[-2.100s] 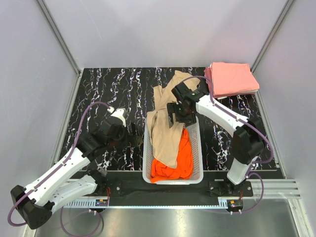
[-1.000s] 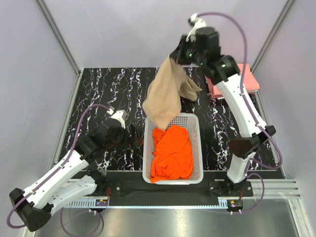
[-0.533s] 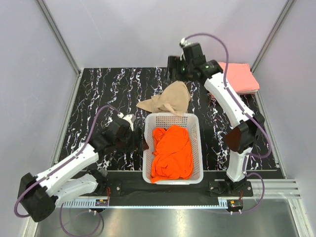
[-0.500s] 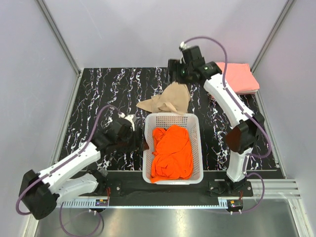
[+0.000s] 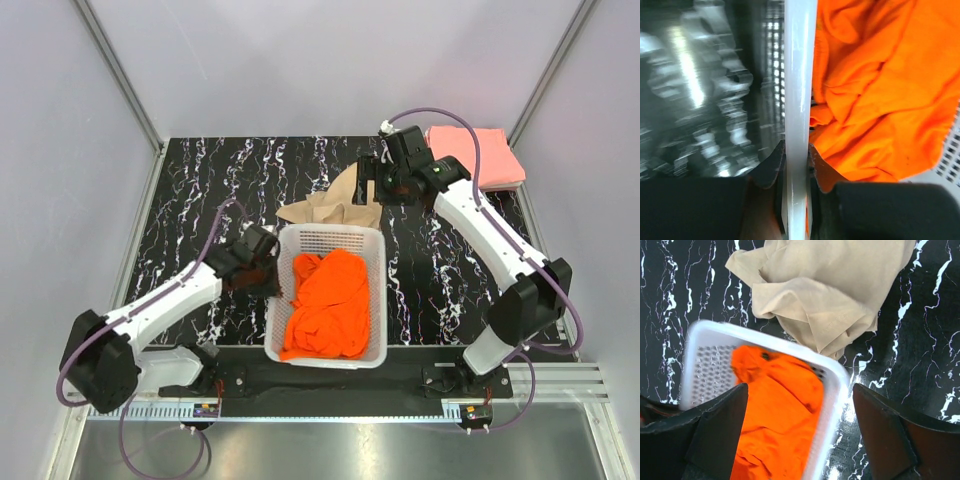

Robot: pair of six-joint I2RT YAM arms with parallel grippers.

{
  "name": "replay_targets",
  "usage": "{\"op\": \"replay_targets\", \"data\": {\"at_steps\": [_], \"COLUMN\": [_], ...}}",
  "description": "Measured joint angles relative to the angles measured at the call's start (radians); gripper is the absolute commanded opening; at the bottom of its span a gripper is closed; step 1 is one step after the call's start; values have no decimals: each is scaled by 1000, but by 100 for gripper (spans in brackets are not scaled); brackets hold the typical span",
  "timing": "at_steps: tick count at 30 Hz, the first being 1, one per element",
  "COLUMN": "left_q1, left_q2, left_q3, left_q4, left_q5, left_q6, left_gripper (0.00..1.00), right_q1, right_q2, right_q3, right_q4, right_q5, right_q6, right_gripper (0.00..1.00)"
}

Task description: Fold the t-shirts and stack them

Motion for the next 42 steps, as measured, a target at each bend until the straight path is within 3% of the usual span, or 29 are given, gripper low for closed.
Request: {"op": "replay_targets", "data": {"at_steps": [3, 4, 6, 8, 10, 14, 21, 26, 30, 37, 42], "left_q1": [95, 134, 195, 244, 332, 443, 383, 163, -8, -145, -127], "left_q2": [-42, -57, -71, -70, -67, -67, -61, 95, 322, 650, 674], "left_q3": [32, 52, 107, 163, 212, 252, 429, 659, 760, 770, 671], "left_q4": [-125, -169, -243, -275, -301, -352, -412, -376, -293, -150, -87], "left_q5": [-77, -97, -156, -232, -302, -352, -317, -261, -198, -6, 35], "left_q6": [63, 90, 126, 162, 212, 248, 250, 218, 166, 127, 127], "left_gripper": [8, 18, 26, 46, 52, 93, 96, 96, 96, 94, 96], "right_q1": [0, 0, 0, 0, 0, 0, 0, 0, 0, -6, -8], "right_q2": [-11, -13, -19, -24, -35, -78, -181, -226, -263, -354, -381], "right_q3": [-28, -41, -73, -102, -140, -204, -246, -256, -284, -307, -307], "right_q4": [10, 14, 24, 29, 35, 40, 43, 55, 57, 47, 33], "right_q5": [-2, -5, -10, -18, -35, -51, -58, -56, -40, -3, 3], "right_q6": [1, 2, 10, 18, 28, 42, 51, 55, 56, 56, 56], "right_gripper": [92, 92, 92, 92, 92, 92, 94, 95, 97, 99, 99]}}
